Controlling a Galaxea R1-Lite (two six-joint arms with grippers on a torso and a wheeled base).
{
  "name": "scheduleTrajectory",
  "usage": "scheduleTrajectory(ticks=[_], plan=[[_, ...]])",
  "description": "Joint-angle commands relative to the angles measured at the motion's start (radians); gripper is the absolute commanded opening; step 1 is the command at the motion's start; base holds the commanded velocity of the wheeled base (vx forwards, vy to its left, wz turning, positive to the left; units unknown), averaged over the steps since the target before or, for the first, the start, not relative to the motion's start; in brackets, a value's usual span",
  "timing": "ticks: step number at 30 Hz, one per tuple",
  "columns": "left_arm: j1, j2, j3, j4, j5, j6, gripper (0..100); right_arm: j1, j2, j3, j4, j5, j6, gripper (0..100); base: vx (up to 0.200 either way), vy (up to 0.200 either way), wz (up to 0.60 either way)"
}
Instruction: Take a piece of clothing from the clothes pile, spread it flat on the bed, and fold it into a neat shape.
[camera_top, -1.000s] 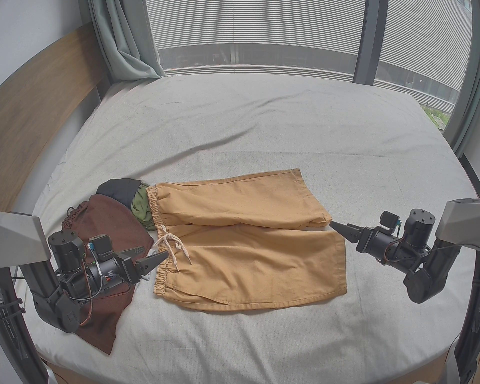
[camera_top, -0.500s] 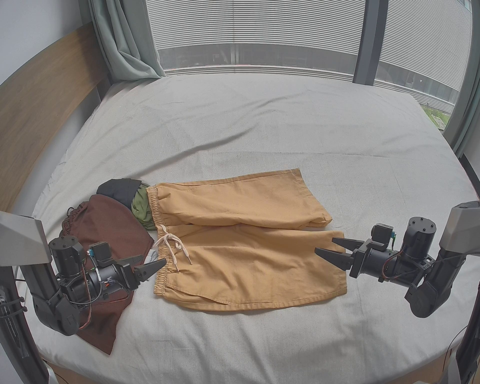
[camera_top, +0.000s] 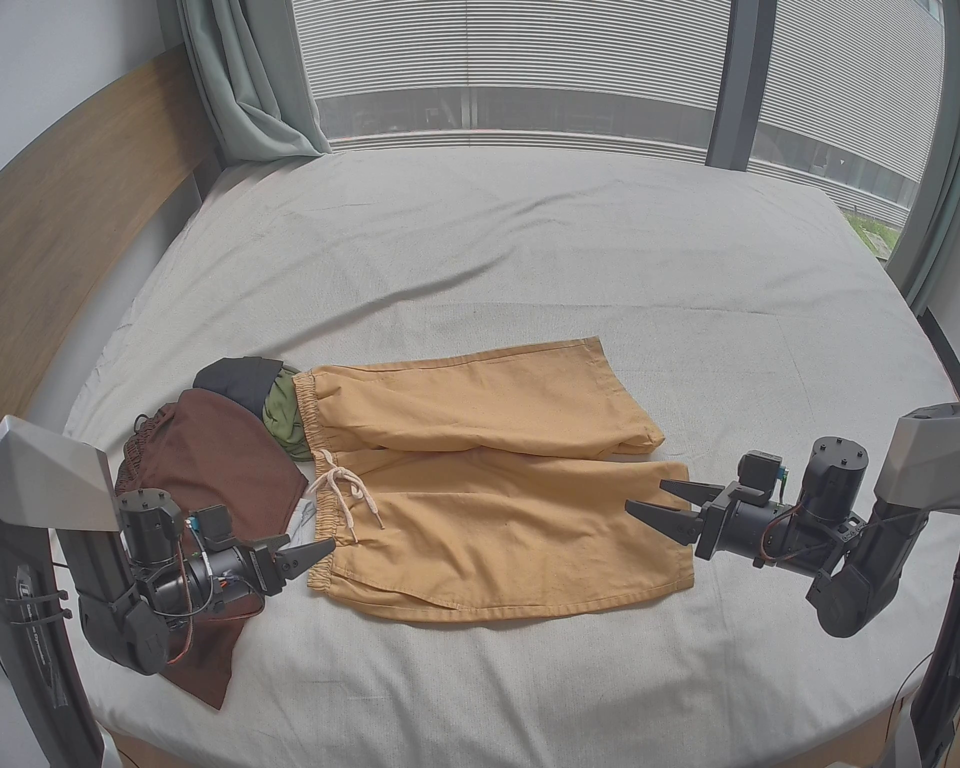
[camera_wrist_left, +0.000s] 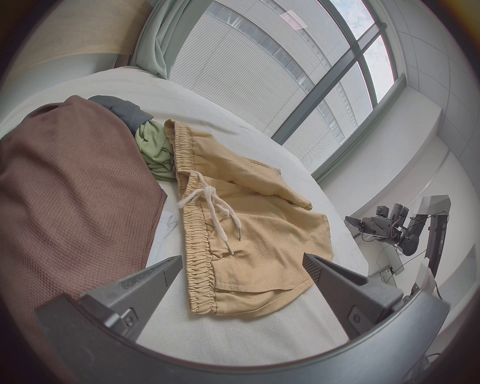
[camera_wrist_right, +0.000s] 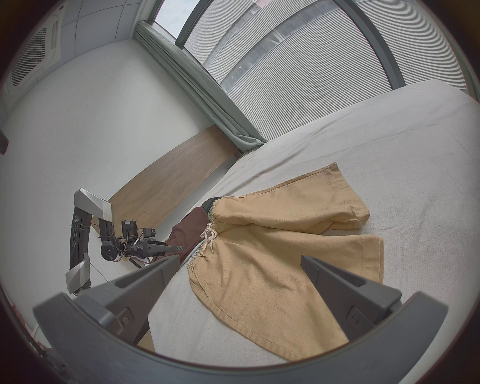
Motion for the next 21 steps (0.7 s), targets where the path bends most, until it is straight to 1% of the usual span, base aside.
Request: scheduleTrajectory(ticks=[1, 13, 21], plan=[[0.003, 0.029, -0.003, 0.0, 0.0, -0.001, 100, -0.002, 0.003, -0.003, -0.001, 0.0, 0.0, 100, 0.0, 0.0, 0.0], [-0.002, 0.125, -0.007, -0.002, 0.005, 0.003, 100, -0.002, 0.014, -0.005, -0.001, 0.0, 0.0, 100, 0.0, 0.0, 0.0], [-0.011, 0.154, -0.01, -0.002, 0.009, 0.002, 100, -0.002, 0.017, -0.005, -0.002, 0.0, 0.0, 100, 0.0, 0.0, 0.0]])
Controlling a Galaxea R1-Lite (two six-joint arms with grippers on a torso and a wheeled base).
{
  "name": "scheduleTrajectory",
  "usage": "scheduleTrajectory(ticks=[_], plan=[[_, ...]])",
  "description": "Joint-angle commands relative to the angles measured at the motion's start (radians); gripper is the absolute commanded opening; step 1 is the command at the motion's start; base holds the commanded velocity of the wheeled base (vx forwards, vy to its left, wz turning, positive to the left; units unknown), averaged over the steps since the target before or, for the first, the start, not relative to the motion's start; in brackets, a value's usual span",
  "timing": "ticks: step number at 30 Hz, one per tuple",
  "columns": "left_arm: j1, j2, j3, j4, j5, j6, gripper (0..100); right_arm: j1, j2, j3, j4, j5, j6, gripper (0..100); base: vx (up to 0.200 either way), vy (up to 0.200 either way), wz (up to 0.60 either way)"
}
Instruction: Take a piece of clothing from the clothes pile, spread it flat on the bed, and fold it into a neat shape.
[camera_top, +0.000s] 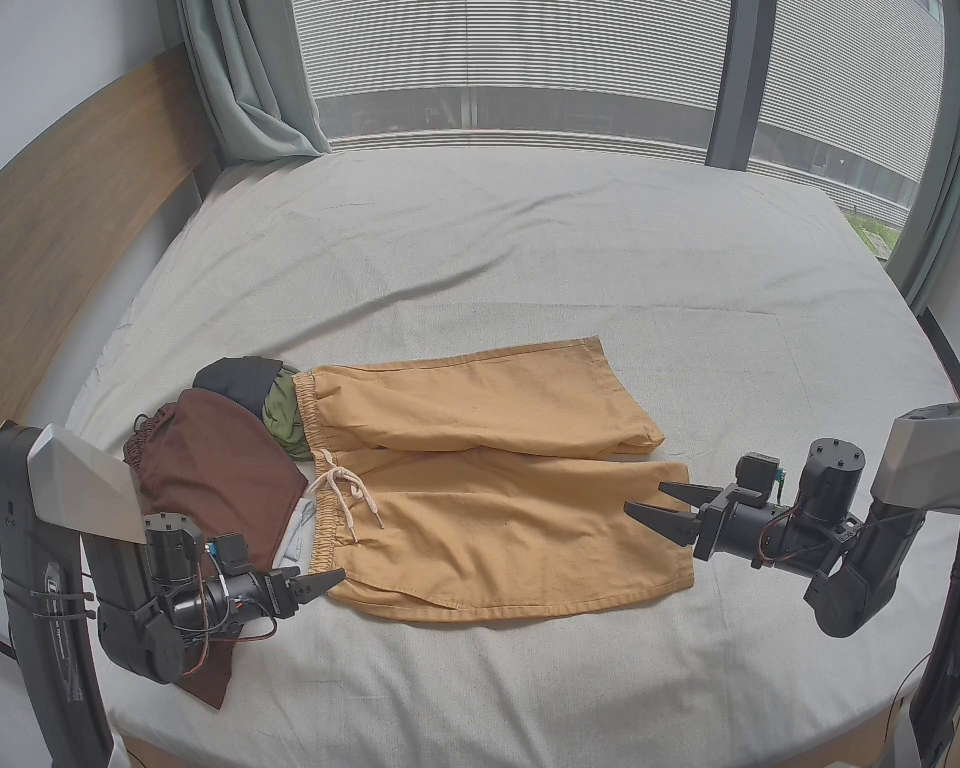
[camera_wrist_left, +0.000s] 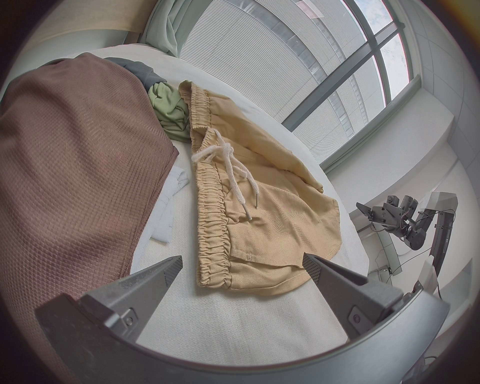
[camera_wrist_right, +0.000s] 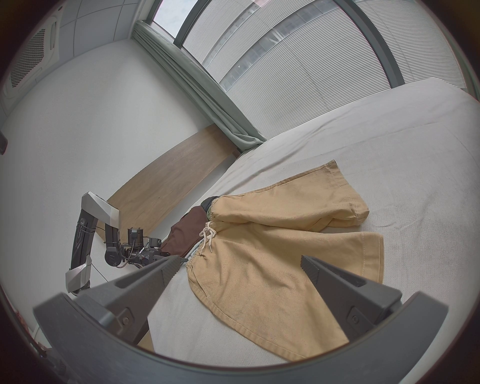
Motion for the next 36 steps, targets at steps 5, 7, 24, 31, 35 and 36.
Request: scheduleTrajectory(ticks=[5, 7, 24, 31, 35, 36], plan=[[-0.002, 0.052, -0.018, 0.0, 0.002, -0.004, 100, 0.0, 0.005, -0.002, -0.001, 0.0, 0.0, 100, 0.0, 0.0, 0.0], [-0.003, 0.06, -0.019, 0.0, 0.004, -0.009, 100, 0.0, 0.01, -0.002, -0.001, 0.0, 0.0, 100, 0.0, 0.0, 0.0], [-0.045, 0.066, -0.047, 0.0, 0.05, -0.148, 100, -0.003, 0.011, -0.003, -0.001, 0.0, 0.0, 100, 0.0, 0.0, 0.0], [-0.049, 0.072, -0.059, 0.0, 0.059, -0.165, 100, -0.005, 0.011, -0.003, -0.001, 0.0, 0.0, 100, 0.0, 0.0, 0.0], [-0.049, 0.072, -0.056, 0.0, 0.059, -0.165, 100, -0.005, 0.011, -0.003, -0.001, 0.0, 0.0, 100, 0.0, 0.0, 0.0], [-0.049, 0.072, -0.056, 0.001, 0.059, -0.165, 0, -0.005, 0.011, -0.003, -0.001, 0.0, 0.0, 100, 0.0, 0.0, 0.0]])
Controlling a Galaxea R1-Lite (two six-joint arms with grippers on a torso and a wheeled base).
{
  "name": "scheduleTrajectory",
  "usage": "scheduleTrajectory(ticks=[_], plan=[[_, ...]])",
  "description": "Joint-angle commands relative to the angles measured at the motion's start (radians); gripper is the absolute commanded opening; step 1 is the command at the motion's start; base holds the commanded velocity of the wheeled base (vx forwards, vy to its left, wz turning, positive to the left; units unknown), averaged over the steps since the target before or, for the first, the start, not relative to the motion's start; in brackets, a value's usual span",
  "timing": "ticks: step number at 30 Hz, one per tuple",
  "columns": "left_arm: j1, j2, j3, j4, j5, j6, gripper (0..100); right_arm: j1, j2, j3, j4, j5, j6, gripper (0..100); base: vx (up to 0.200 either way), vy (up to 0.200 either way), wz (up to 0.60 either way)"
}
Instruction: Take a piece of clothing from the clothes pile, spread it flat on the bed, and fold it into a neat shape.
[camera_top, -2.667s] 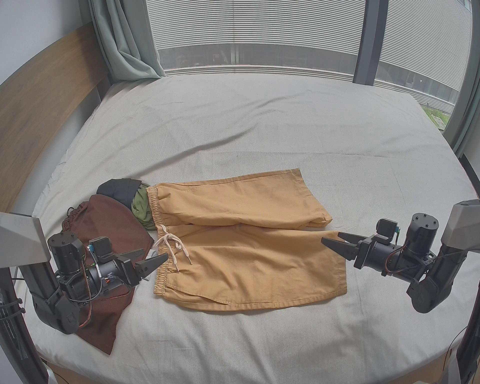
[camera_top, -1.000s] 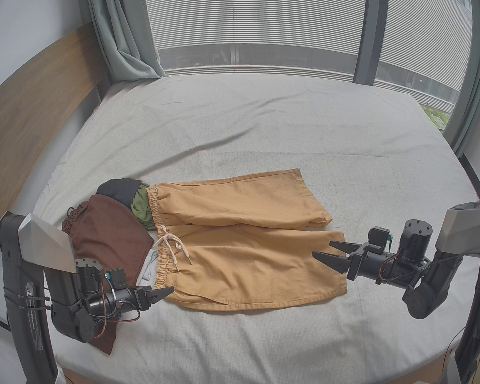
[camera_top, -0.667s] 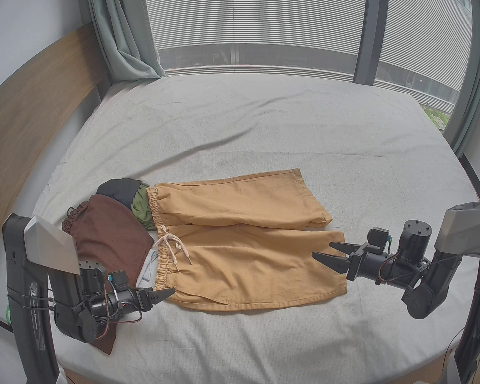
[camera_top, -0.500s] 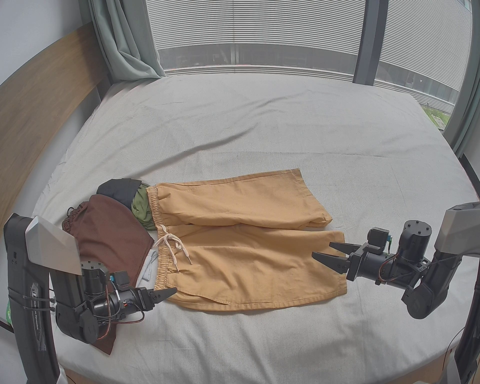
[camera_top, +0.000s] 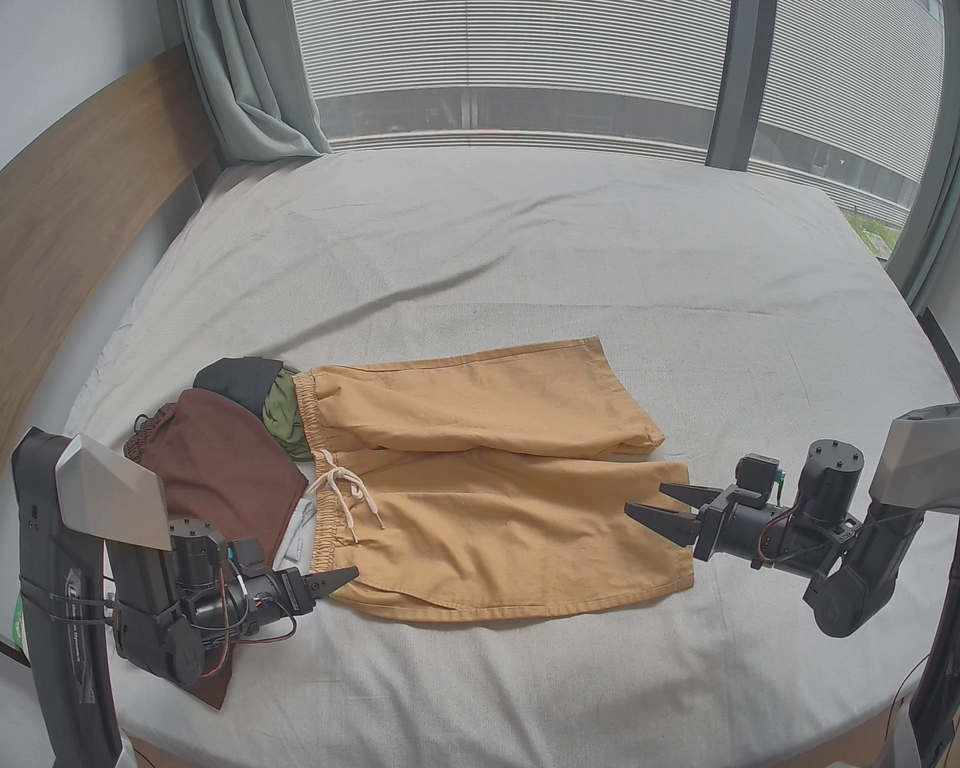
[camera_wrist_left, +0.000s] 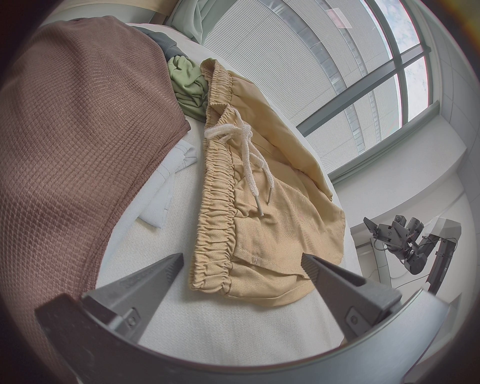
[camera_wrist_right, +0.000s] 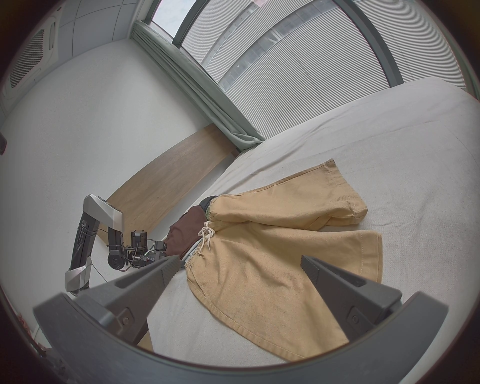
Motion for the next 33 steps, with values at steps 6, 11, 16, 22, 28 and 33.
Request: scheduleTrajectory(ticks=[6, 11, 16, 22, 28, 33], plan=[[0.001, 0.011, 0.0, 0.0, -0.001, 0.006, 0, -0.001, 0.009, 0.009, -0.001, 0.0, -0.001, 100, 0.0, 0.0, 0.0], [0.006, 0.009, 0.0, 0.0, 0.001, 0.007, 0, -0.017, 0.018, 0.039, 0.002, 0.005, -0.037, 100, 0.0, 0.0, 0.0], [0.004, 0.003, 0.004, 0.0, -0.001, 0.009, 0, -0.06, 0.066, 0.072, 0.002, 0.007, -0.116, 100, 0.0, 0.0, 0.0], [0.003, 0.003, 0.004, 0.0, -0.001, 0.01, 0, -0.1, 0.115, 0.118, 0.013, 0.008, -0.185, 100, 0.0, 0.0, 0.0], [0.001, 0.003, 0.006, 0.0, -0.001, 0.012, 0, -0.139, 0.169, 0.111, 0.012, 0.008, -0.222, 100, 0.0, 0.0, 0.0], [0.0, 0.003, 0.004, 0.0, -0.001, 0.012, 0, -0.17, 0.233, 0.108, 0.012, 0.008, -0.281, 100, 0.0, 0.0, 0.0]])
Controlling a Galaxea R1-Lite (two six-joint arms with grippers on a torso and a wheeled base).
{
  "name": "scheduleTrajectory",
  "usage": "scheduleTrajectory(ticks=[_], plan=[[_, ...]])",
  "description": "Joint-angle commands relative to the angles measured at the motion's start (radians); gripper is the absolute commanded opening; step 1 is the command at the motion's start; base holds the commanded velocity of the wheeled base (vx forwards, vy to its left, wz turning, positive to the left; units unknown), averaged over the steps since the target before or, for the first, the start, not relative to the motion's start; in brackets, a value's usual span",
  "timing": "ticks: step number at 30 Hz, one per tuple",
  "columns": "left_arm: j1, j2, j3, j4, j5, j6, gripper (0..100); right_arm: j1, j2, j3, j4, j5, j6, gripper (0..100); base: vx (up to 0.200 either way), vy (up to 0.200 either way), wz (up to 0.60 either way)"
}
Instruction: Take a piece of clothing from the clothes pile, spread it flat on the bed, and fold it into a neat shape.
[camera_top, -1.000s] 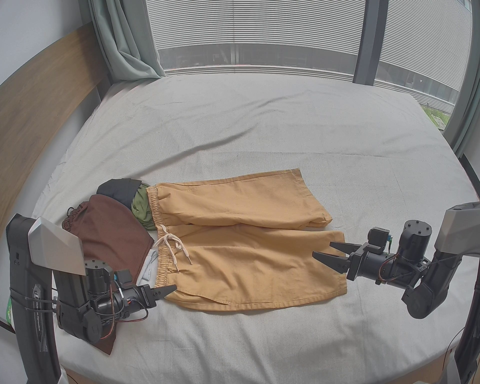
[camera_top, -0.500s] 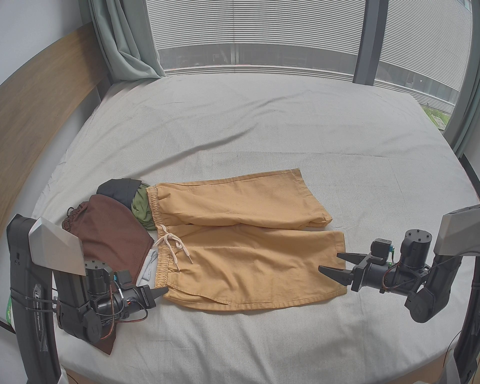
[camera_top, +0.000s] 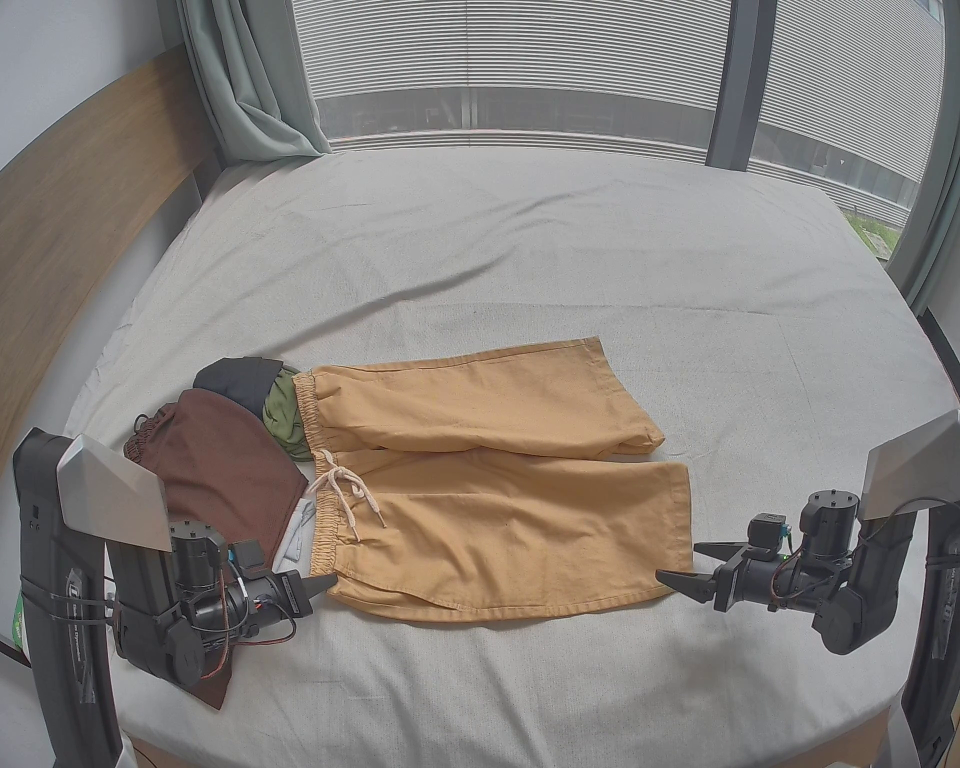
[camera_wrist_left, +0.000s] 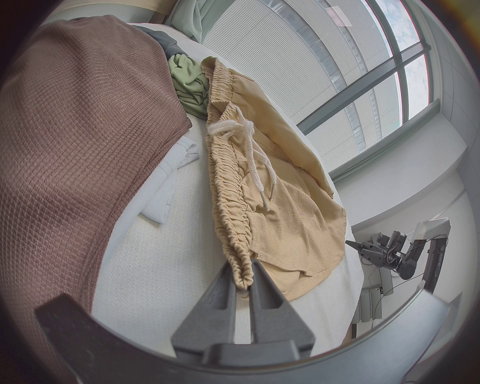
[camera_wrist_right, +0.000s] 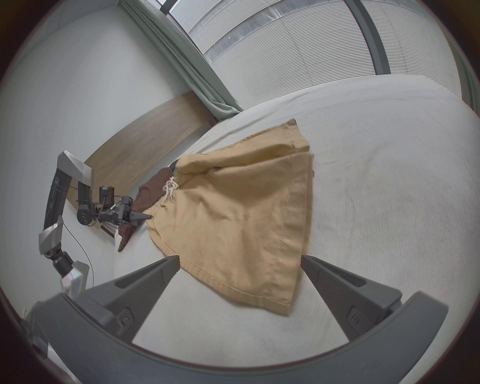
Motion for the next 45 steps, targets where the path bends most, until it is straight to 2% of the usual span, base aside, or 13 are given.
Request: scheduleTrajectory(ticks=[1, 14, 19, 25, 30, 36, 37, 45], plan=[[-0.001, -0.001, -0.001, 0.0, -0.001, 0.0, 0, -0.03, 0.071, -0.004, 0.0, 0.001, -0.033, 100, 0.0, 0.0, 0.0], [0.0, 0.0, -0.004, 0.0, -0.001, 0.001, 0, -0.033, 0.143, -0.023, -0.008, 0.006, -0.033, 100, 0.0, 0.0, 0.0], [0.0, 0.002, -0.005, 0.0, -0.001, 0.0, 0, -0.031, 0.151, -0.031, -0.009, 0.096, -0.027, 100, 0.0, 0.0, 0.0], [-0.001, 0.003, -0.007, 0.0, -0.001, 0.001, 0, -0.034, 0.156, -0.045, -0.009, 0.113, -0.006, 100, 0.0, 0.0, 0.0], [0.0, 0.005, -0.007, 0.0, -0.001, 0.001, 0, -0.044, 0.156, -0.045, -0.011, 0.176, -0.002, 100, 0.0, 0.0, 0.0], [0.0, 0.006, -0.008, 0.0, -0.001, 0.001, 0, -0.064, 0.156, -0.051, -0.011, 0.18, -0.002, 100, 0.0, 0.0, 0.0], [0.0, 0.006, -0.008, 0.0, -0.001, 0.001, 0, -0.067, 0.156, -0.053, -0.011, 0.185, -0.002, 0, 0.0, 0.0, 0.0], [-0.001, 0.006, -0.007, 0.0, 0.001, 0.001, 0, -0.076, 0.156, -0.065, -0.011, 0.185, -0.004, 0, 0.0, 0.0, 0.0]])
